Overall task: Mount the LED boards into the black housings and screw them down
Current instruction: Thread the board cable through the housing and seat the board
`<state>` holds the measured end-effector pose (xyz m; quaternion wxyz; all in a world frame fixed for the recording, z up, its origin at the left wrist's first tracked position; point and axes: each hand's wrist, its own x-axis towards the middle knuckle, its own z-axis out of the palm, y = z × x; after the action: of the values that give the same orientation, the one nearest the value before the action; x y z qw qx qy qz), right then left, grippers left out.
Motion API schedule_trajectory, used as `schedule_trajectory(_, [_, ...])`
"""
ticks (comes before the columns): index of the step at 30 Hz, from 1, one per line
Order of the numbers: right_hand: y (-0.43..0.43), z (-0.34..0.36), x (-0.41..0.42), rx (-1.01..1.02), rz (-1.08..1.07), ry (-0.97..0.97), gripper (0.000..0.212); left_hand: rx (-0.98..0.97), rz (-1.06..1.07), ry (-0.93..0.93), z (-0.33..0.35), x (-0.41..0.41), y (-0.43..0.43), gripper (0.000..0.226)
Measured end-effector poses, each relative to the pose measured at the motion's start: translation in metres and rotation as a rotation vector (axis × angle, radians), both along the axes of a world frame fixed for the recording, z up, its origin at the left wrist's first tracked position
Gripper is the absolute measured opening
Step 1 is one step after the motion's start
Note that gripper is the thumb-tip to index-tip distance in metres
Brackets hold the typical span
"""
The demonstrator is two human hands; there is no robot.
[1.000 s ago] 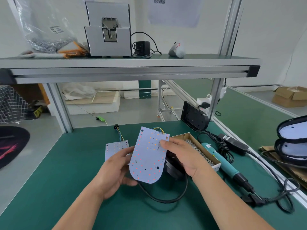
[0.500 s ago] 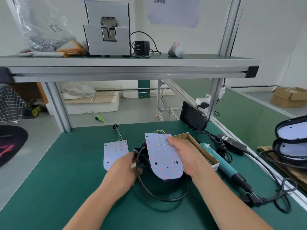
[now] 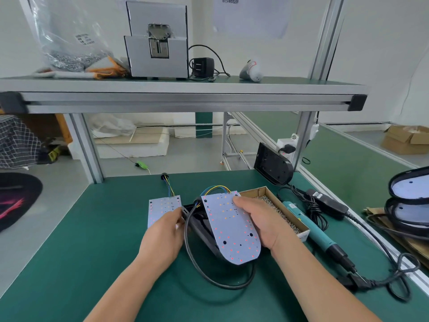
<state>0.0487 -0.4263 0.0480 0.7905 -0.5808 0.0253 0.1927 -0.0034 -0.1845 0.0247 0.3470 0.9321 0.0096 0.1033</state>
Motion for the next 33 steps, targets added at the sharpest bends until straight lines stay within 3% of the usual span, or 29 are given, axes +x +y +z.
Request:
schedule_trajectory(4, [0.005, 0.0, -0.004, 0.037, 0.04, 0.031, 0.026, -0.132, -0.03, 0.024, -0.005, 0.001, 0.0, 0.014])
schedule_trajectory(9, [0.011, 0.0, -0.01, 0.142, 0.097, -0.037, 0.03, -0.128, -0.041, 0.026, -0.005, 0.001, 0.001, 0.033])
schedule_trajectory(12, [0.016, -0.003, -0.011, 0.17, 0.067, -0.067, 0.03, 0.075, 0.071, -0.011, -0.005, 0.005, 0.001, 0.015])
schedule_trajectory(17, [0.015, -0.006, -0.008, 0.188, -0.044, -0.038, 0.029, 0.164, 0.167, -0.05, 0.009, -0.001, -0.006, 0.035])
schedule_trajectory(21, [0.014, -0.005, -0.007, 0.172, -0.056, -0.016, 0.03, 0.125, 0.07, -0.033, 0.004, 0.004, 0.001, 0.044])
schedule_trajectory(25, [0.011, -0.006, -0.007, 0.154, 0.005, -0.021, 0.033, -0.039, 0.021, 0.077, 0.001, 0.0, 0.007, 0.037])
schedule_trajectory(29, [0.009, -0.004, -0.009, 0.149, 0.059, -0.048, 0.034, -0.132, 0.015, 0.022, -0.001, -0.002, 0.006, 0.029])
schedule_trajectory(33, [0.006, -0.005, -0.009, 0.134, 0.093, -0.096, 0.032, 0.055, 0.077, -0.004, 0.004, -0.002, -0.001, 0.015])
